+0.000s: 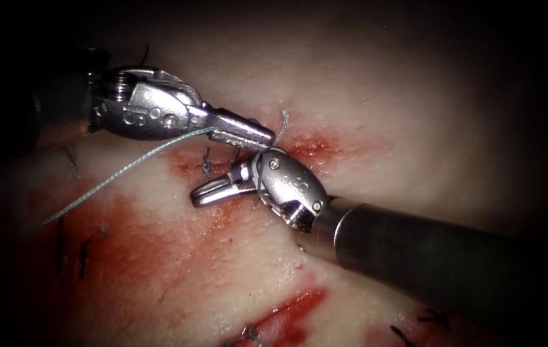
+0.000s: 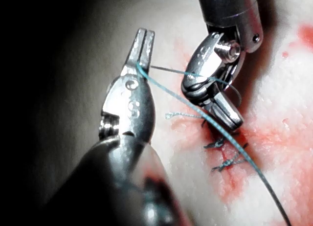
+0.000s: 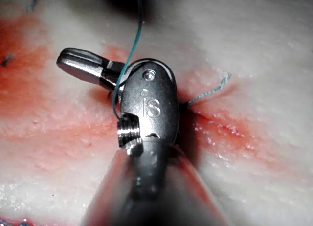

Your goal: Wound Closure

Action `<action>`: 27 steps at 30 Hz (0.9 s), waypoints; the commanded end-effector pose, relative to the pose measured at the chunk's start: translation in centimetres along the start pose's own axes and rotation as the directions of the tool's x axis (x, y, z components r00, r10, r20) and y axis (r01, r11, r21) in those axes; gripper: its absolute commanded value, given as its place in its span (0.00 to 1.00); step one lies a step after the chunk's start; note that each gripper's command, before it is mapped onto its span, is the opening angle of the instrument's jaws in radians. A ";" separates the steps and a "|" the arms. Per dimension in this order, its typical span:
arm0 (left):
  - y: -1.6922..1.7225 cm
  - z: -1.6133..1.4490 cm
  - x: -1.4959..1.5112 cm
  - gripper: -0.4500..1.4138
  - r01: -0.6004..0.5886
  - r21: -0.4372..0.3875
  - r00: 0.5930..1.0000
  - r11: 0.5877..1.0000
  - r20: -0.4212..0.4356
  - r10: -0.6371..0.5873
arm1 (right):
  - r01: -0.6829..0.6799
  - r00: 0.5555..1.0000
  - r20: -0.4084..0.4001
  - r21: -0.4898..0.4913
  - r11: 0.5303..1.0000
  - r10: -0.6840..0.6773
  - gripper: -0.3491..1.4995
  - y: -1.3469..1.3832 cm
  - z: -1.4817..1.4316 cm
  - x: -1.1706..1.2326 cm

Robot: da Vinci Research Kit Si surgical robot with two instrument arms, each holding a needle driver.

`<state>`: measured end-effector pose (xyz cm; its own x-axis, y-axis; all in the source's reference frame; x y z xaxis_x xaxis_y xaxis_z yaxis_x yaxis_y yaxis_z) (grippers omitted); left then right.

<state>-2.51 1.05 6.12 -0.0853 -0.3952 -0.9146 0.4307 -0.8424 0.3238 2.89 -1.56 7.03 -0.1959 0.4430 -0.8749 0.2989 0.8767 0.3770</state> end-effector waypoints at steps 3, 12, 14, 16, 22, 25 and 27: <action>-0.07 0.01 -0.27 0.00 -0.003 0.022 1.000 1.000 0.030 0.002 | -0.006 1.000 -0.016 0.039 0.999 0.007 0.00 0.02 0.10 -0.01; 0.09 -0.13 -0.90 0.00 -0.002 0.034 0.988 0.999 0.152 -0.003 | -0.040 0.997 -0.071 -0.071 0.997 0.035 0.00 -0.06 -0.11 0.19; 0.15 -0.18 -1.02 0.00 -0.009 0.040 0.985 0.999 0.174 0.002 | -0.049 0.996 -0.079 -0.093 0.994 0.041 0.00 -0.06 -0.20 0.24; 0.19 -0.21 -1.12 0.00 0.001 0.053 0.983 0.999 0.186 -0.011 | -0.059 0.994 -0.100 -0.129 0.990 0.046 0.00 -0.05 -0.27 0.29; 0.30 -0.16 -1.40 0.00 0.022 0.088 0.975 0.996 0.219 -0.041 | -0.082 0.988 -0.144 -0.198 0.977 0.054 0.00 -0.04 -0.32 0.35; 0.38 -0.03 -1.54 0.00 0.040 0.105 0.976 0.994 0.207 -0.061 | -0.083 0.988 -0.147 -0.201 0.976 0.054 0.06 -0.05 -0.30 0.35; 0.43 0.05 -1.62 0.00 0.040 0.108 0.977 0.993 0.204 -0.061 | -0.088 0.986 -0.158 -0.218 0.972 0.054 0.21 -0.05 -0.31 0.35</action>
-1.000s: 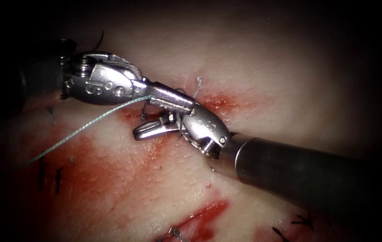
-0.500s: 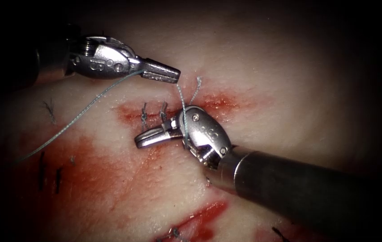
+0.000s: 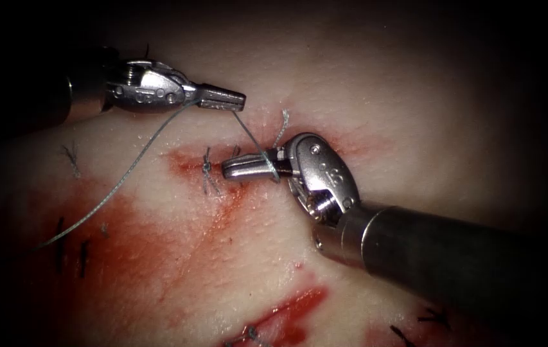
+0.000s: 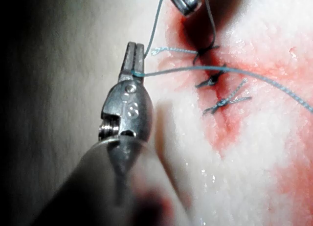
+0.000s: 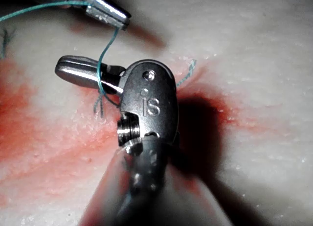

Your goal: Wound Closure

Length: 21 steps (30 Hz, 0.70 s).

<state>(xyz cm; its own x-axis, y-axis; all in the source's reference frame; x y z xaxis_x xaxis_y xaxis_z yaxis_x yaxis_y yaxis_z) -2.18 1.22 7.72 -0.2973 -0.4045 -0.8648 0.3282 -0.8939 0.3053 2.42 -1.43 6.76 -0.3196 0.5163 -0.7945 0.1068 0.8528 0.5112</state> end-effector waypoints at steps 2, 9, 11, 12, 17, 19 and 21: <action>-0.03 0.12 -0.11 0.00 0.007 0.008 1.000 1.000 -0.003 -0.007 | -0.001 1.000 -0.019 -0.024 1.000 0.001 0.35 0.06 0.07 -0.04; 0.16 0.37 -0.32 0.00 0.030 0.045 0.999 0.999 -0.021 -0.029 | -0.020 0.999 -0.044 -0.063 0.998 0.018 0.62 0.07 0.07 -0.05; 0.21 0.42 -0.36 0.00 0.034 0.067 0.999 0.997 -0.032 -0.032 | -0.024 0.999 -0.049 -0.073 0.997 0.020 0.67 0.08 0.05 -0.04; 0.23 0.44 -0.38 0.00 0.043 0.093 0.998 0.995 -0.040 -0.040 | -0.027 0.998 -0.056 -0.085 0.996 0.023 0.70 0.10 0.03 -0.03; 0.29 0.47 -0.43 0.00 0.078 0.141 0.996 0.987 -0.062 -0.070 | -0.037 0.996 -0.084 -0.137 0.990 0.026 0.82 0.27 -0.13 0.02; 0.31 0.49 -0.43 0.00 0.084 0.172 0.996 0.982 -0.050 -0.076 | -0.059 0.993 -0.108 -0.176 0.983 0.040 0.82 0.33 -0.20 0.03; 0.35 0.50 -0.42 0.00 0.102 0.221 0.995 0.970 -0.010 -0.102 | -0.067 0.992 -0.123 -0.198 0.978 0.043 0.81 0.37 -0.26 0.05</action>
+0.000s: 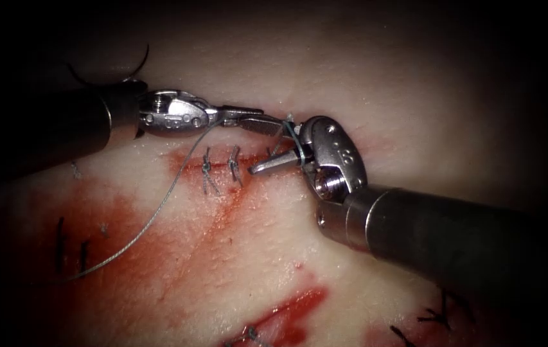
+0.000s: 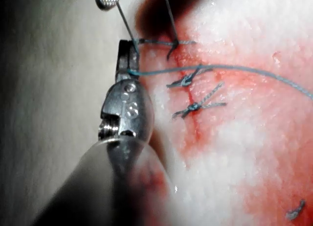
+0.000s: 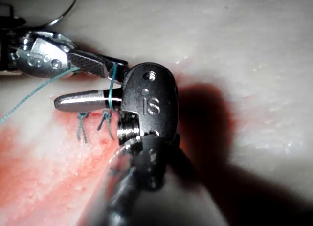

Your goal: Wound Closure

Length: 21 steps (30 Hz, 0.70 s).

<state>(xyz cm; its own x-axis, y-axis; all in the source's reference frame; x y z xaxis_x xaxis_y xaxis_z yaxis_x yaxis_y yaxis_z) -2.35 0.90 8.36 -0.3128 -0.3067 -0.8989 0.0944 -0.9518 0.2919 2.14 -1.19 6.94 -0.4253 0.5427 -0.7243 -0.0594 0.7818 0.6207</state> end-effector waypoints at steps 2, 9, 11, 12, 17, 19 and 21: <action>-0.03 0.05 -0.03 0.00 0.029 0.056 0.999 0.998 0.024 -0.031 | 0.002 1.000 0.000 0.001 1.000 -0.002 0.80 0.12 0.04 -0.01; 0.28 0.15 0.02 0.00 0.087 0.186 0.989 0.979 0.102 -0.107 | -0.016 0.999 0.050 -0.076 0.997 0.020 0.76 0.17 0.00 -0.08; 0.41 0.21 0.03 0.00 0.101 0.231 0.984 0.968 0.119 -0.131 | -0.014 0.995 0.094 -0.125 0.992 0.026 0.76 0.19 -0.02 -0.13; 0.48 0.24 0.04 0.00 0.096 0.248 0.984 0.964 0.124 -0.130 | -0.039 0.992 0.114 -0.158 0.987 0.057 0.76 0.20 -0.04 -0.17; 0.81 0.32 0.06 0.00 0.116 0.337 0.961 0.934 0.201 -0.192 | -0.087 0.983 0.135 -0.258 0.962 0.125 0.78 0.22 -0.11 -0.30; 0.90 0.34 0.06 0.00 0.135 0.375 0.945 0.917 0.231 -0.233 | -0.114 0.975 0.148 -0.296 0.948 0.164 0.76 0.22 -0.13 -0.35; 0.97 0.35 0.07 0.00 0.139 0.405 0.931 0.904 0.258 -0.259 | -0.178 0.965 0.126 -0.332 0.926 0.230 0.71 0.20 -0.14 -0.38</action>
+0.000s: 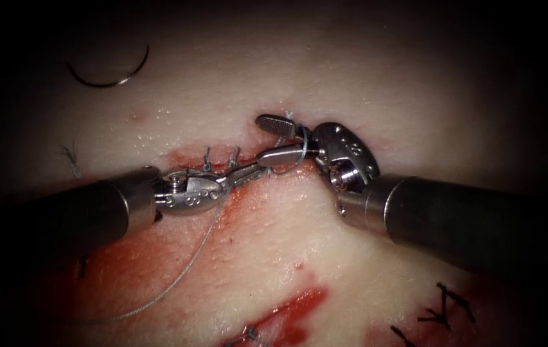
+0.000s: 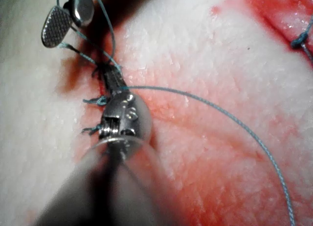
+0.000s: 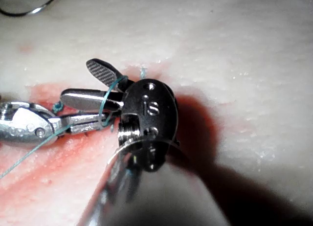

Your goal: Wound Closure

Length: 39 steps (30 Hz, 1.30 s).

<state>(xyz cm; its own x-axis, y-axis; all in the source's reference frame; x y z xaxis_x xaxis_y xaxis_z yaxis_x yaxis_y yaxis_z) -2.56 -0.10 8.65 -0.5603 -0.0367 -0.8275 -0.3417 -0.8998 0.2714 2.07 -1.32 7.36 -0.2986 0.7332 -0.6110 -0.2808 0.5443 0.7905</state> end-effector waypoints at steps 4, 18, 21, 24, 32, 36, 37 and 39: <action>0.09 0.05 0.00 0.00 -0.002 0.038 0.999 0.999 0.044 0.000 | -0.092 0.996 0.011 -0.087 0.992 0.093 0.67 0.00 0.09 -0.04; 0.15 -0.01 0.11 0.00 0.007 0.051 0.998 0.999 0.068 -0.010 | -0.248 0.966 -0.025 -0.391 0.886 0.259 0.70 -0.02 -0.01 -0.08; 0.14 -0.01 0.15 0.00 0.002 0.048 0.998 0.999 0.070 -0.005 | -0.260 0.961 -0.032 -0.450 0.854 0.276 0.75 -0.01 -0.05 -0.09; 0.12 0.00 0.21 0.00 -0.008 0.044 0.998 0.999 0.066 0.005 | -0.268 0.956 -0.034 -0.501 0.823 0.290 0.78 0.01 -0.08 -0.10; 0.08 0.06 0.38 0.00 -0.041 0.041 0.998 0.998 0.052 0.039 | -0.268 0.949 -0.027 -0.599 0.755 0.316 0.86 0.14 -0.08 -0.16; 0.10 0.08 0.42 0.00 -0.051 0.039 0.998 0.998 0.049 0.049 | -0.265 0.947 -0.019 -0.614 0.744 0.321 0.90 0.25 -0.05 -0.24; 0.10 0.08 0.42 0.00 -0.051 0.037 0.998 0.998 0.046 0.049 | -0.271 0.945 -0.020 -0.609 0.746 0.328 0.90 0.28 -0.04 -0.25; 0.10 0.08 0.42 0.00 -0.051 0.037 0.998 0.998 0.046 0.049 | -0.270 0.945 -0.023 -0.618 0.739 0.326 0.90 0.32 -0.04 -0.25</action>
<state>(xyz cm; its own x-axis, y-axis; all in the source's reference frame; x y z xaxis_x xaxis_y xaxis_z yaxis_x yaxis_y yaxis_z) -2.84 -0.23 8.32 -0.6120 -0.0597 -0.7886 -0.3393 -0.8808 0.3301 1.93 -1.40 7.72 -0.3930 0.8625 -0.3188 -0.6917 -0.0489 0.7206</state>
